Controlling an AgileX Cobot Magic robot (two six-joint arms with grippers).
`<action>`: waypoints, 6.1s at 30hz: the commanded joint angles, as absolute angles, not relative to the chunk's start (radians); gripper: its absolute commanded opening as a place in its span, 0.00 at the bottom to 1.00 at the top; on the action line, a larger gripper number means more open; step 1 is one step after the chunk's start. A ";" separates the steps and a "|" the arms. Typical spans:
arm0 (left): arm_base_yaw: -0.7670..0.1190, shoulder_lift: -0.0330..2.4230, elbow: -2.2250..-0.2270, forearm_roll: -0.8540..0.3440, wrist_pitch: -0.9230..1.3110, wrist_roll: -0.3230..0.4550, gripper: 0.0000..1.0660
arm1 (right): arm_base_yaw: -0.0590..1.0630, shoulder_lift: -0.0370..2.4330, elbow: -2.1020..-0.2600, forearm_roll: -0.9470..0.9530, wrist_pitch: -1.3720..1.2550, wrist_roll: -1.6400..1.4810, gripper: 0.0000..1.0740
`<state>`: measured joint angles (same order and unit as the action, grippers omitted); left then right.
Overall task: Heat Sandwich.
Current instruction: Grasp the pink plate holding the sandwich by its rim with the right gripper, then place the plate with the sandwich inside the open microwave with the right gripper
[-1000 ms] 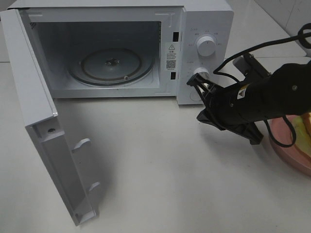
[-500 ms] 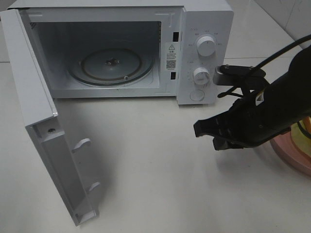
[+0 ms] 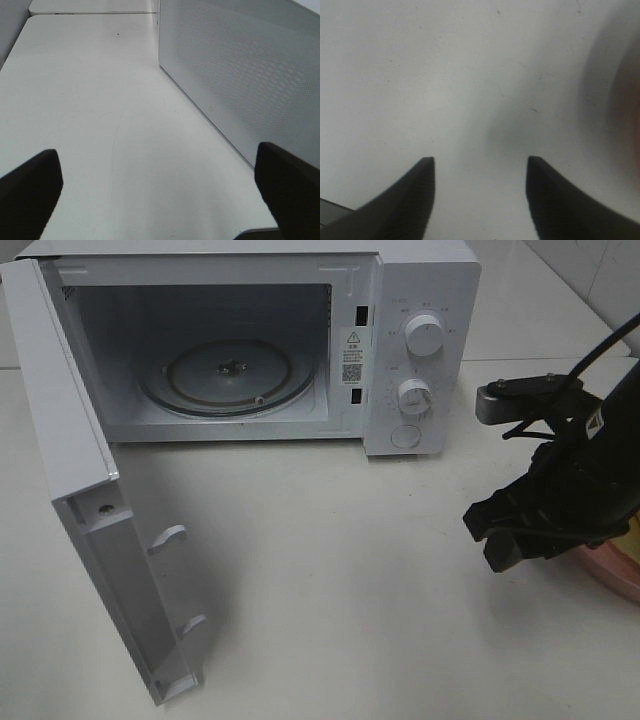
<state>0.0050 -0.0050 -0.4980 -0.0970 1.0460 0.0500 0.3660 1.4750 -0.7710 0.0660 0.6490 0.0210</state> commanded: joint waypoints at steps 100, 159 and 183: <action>0.008 -0.033 -0.494 -0.095 1.038 0.045 0.99 | 0.203 1.831 -0.851 -0.415 0.563 0.298 0.00; 0.008 -0.033 -0.494 -0.095 1.038 0.046 0.99 | 0.687 1.425 -0.688 -0.489 0.961 0.452 0.01; 0.008 -0.033 -0.494 -0.095 1.038 0.046 0.99 | 1.044 1.386 -0.688 -0.481 1.060 0.489 0.02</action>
<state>0.0050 -0.0050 -0.4980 -0.0960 1.0460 0.0500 1.0250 1.3910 -0.6910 -0.4580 1.0360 0.4930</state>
